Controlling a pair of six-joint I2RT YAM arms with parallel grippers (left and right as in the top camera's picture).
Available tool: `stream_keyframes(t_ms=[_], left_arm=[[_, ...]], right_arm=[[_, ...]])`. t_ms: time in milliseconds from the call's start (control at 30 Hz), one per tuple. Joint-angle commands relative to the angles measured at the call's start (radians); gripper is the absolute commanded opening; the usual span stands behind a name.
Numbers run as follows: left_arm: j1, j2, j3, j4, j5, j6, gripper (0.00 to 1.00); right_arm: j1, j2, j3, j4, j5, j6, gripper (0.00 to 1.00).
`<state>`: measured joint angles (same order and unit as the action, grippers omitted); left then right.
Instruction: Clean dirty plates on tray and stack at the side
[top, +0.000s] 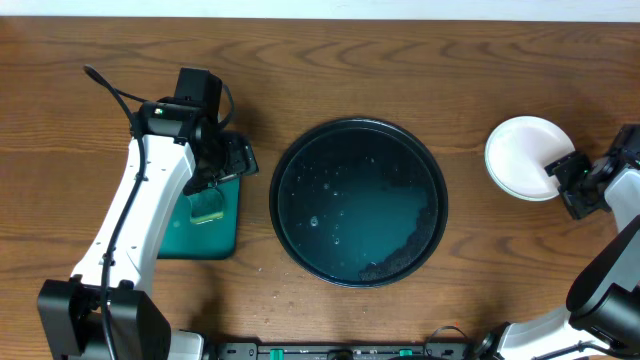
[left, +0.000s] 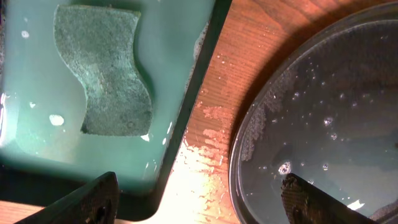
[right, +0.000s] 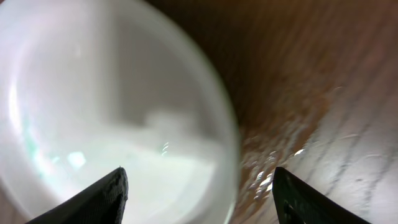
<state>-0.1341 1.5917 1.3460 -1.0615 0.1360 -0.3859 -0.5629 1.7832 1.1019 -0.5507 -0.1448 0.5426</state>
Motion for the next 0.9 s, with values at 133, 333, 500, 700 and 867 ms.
stream_keyframes(t_ms=[133,333,500,700,867], left_arm=[[0.0,0.002,0.016,0.032,-0.071,0.027,0.84],[0.0,-0.019,0.062,0.034,-0.077,0.035,0.84],[0.0,-0.126,0.095,0.023,-0.077,0.075,0.84],[0.0,-0.4,0.096,-0.006,-0.104,0.079,0.84],[0.0,-0.603,0.095,-0.039,-0.103,0.079,0.84]], right_arm=[[0.087,-0.165,0.134,-0.077,-0.107,-0.174,0.75],[0.256,-0.328,0.171,-0.16,-0.07,-0.466,0.99],[0.367,-0.412,0.171,-0.168,0.013,-0.47,0.99],[0.394,-0.435,0.169,-0.173,0.017,-0.47,0.99],[0.394,-0.435,0.168,-0.234,0.017,-0.47,0.99]])
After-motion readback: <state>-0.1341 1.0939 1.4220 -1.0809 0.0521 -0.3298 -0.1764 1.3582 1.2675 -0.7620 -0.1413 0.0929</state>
